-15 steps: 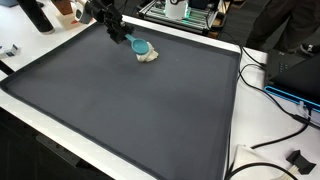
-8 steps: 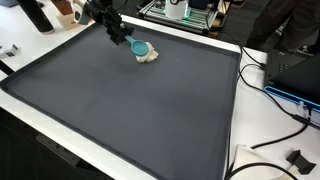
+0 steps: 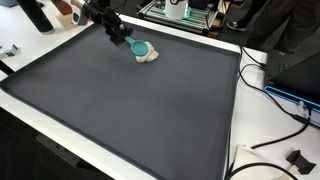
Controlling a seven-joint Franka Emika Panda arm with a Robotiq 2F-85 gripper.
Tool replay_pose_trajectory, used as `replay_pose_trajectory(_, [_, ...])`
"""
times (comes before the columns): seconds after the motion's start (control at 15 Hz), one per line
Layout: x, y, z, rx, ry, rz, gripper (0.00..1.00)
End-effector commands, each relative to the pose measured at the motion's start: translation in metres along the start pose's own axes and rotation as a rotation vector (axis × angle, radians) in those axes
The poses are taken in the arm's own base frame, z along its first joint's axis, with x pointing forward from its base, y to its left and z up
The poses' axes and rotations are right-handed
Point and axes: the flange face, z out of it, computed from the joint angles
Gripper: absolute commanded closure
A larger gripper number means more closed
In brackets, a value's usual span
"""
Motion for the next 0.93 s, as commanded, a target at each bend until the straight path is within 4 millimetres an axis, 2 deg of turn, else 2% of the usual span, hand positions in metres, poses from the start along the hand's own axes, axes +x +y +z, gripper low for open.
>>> replay_pose_trajectory(0.0, [-0.004, 0.032, 0.013, -0.088, -0.088, 0.037, 0.75])
replay_pose_trajectory(0.27, [-0.002, 0.028, 0.012, -0.083, -0.097, 0.018, 0.75])
replay_pose_trajectory(0.4, [-0.001, 0.018, 0.009, -0.059, -0.092, -0.01, 0.75])
replay_pose_trajectory(0.87, [-0.007, -0.031, -0.01, -0.066, -0.088, -0.128, 0.75])
